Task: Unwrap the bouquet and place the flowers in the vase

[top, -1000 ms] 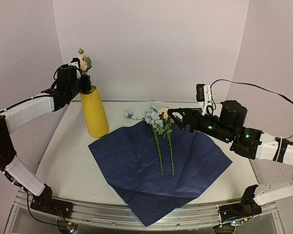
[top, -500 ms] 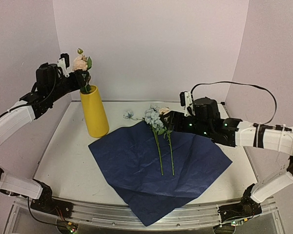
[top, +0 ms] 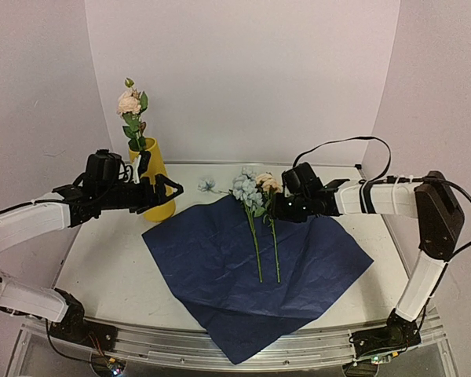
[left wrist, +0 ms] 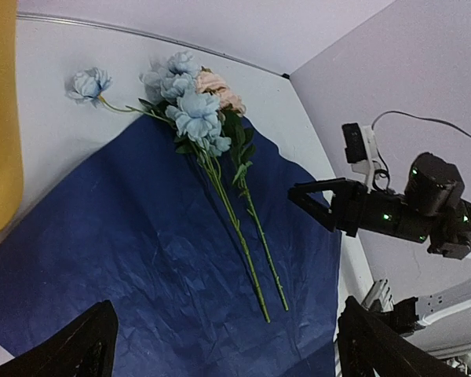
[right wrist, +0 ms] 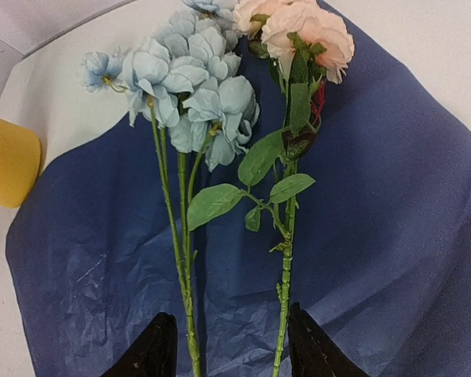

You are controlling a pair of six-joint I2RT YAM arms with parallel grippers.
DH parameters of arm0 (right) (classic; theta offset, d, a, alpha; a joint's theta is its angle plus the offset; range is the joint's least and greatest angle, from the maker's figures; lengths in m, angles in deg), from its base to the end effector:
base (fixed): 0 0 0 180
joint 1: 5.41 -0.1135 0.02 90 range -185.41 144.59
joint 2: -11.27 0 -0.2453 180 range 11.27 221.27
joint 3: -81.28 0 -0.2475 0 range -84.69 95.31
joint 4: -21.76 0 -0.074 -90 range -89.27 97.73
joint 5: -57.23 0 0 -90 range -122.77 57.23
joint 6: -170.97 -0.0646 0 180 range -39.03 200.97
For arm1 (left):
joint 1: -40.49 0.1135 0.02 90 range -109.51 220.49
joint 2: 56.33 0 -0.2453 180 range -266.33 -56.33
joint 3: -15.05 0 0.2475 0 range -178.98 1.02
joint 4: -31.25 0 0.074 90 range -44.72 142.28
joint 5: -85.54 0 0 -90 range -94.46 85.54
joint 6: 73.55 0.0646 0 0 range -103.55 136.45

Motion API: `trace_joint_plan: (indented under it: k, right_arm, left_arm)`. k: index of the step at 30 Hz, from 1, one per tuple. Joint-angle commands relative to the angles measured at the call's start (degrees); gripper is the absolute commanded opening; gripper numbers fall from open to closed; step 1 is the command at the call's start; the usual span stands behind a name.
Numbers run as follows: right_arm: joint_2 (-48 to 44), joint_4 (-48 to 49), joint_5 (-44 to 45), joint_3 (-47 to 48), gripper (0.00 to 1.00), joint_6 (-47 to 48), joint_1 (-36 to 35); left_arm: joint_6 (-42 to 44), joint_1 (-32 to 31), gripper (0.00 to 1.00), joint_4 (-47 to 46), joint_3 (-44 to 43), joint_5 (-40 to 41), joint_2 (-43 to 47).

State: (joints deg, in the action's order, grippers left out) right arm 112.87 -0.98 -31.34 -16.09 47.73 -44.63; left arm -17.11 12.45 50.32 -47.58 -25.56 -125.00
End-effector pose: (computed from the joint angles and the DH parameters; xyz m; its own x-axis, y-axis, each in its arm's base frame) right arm 0.3162 0.2560 0.1811 -0.7697 0.0791 -0.6335 -0.2341 0.8882 0.3953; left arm 0.2525 -0.1608 0.2590 -0.7136 -0.2043 -0.6701 0.3982 0.6688 -0.6279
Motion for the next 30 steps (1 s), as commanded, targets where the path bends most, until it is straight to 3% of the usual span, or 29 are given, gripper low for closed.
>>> trace_joint_plan:
  k: [1, 7, 19, 26, 30]
  right_arm:
    - [2.57, -2.43, 2.78, 2.09, 0.49, 0.85, -0.24]
    - [6.39, -2.63, 2.56, 1.88, 0.48, 1.25, -0.25]
    - [13.31, -2.59, 2.07, 4.04, 0.37, 1.89, -0.24]
    - [14.97, -2.54, 2.1, 4.78, 0.26, 2.05, -0.24]
    - [15.29, -2.54, 2.48, 4.75, 0.1, 1.72, -0.24]
  left_arm:
    - [-0.67, -3.11, 0.99, -1.75, 1.85, -0.53, -0.22]
    - [-2.11, -3.43, 0.99, -3.85, 4.47, -0.9, -1.64]
    - [-2.43, -3.44, 0.97, -4.77, 5.43, -1.6, -2.45]
    - [-2.13, -3.43, 0.96, -4.77, 5.71, -1.58, -2.58]
    - [-1.93, -3.44, 0.96, -4.77, 5.5, -1.49, -2.88]
